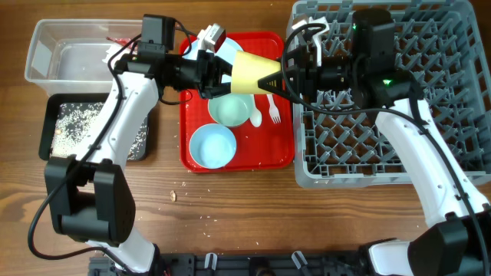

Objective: Sort waste into correct bins and load items into the dishwasher rack
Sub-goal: 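Hand the yellow cup from the left gripper to the right gripper, then place the yellow cup into the rack's front-left corner with the right gripper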

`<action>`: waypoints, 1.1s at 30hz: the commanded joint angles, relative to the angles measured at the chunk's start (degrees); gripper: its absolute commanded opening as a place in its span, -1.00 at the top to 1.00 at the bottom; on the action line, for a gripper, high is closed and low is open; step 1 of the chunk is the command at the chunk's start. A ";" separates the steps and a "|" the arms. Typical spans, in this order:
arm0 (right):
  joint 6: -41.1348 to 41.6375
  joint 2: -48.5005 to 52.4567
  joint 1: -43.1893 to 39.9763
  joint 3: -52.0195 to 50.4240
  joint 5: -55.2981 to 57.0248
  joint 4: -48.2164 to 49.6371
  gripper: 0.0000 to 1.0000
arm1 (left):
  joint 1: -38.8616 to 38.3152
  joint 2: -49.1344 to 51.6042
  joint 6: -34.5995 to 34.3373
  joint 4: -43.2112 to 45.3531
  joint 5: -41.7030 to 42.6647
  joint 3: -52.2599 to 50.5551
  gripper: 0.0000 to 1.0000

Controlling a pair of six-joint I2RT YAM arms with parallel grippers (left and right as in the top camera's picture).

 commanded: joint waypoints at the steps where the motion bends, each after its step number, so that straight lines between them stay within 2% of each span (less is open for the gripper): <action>1: -0.04 0.92 -0.15 0.11 -0.35 -0.28 0.33 | -0.26 -1.16 0.26 -0.02 0.15 0.70 0.35; 6: -0.02 0.79 -3.93 0.13 -0.35 -1.55 0.39 | -0.26 -1.16 0.24 -0.02 -0.70 0.70 0.28; 12: -1.70 0.79 -13.70 0.13 0.92 -9.57 0.40 | -0.24 -1.16 0.26 0.00 -3.48 0.70 0.19; 14: -1.75 0.09 -16.85 0.17 9.38 -15.61 0.38 | -0.26 -1.16 0.26 -0.04 -9.75 0.70 0.19; 17: -1.70 -1.70 -17.25 0.24 16.41 -19.32 0.39 | -0.26 -1.16 0.26 -0.83 -17.79 0.70 0.18; 21: 1.20 -7.54 -17.25 0.46 29.09 -24.65 0.38 | -0.26 -1.16 0.24 -6.56 -41.97 0.70 0.14; 25: 6.38 -11.93 -17.18 0.57 43.04 -31.78 0.37 | -0.26 -1.16 0.24 -11.32 -58.23 0.70 0.13; 30: 9.25 -12.26 -14.49 0.57 55.56 -40.81 0.37 | -0.26 -1.16 0.24 -12.76 -65.94 0.70 0.10; 33: 11.06 -12.26 -9.49 0.57 59.10 -44.06 0.35 | -0.26 -1.16 0.24 -12.76 -66.12 0.70 0.10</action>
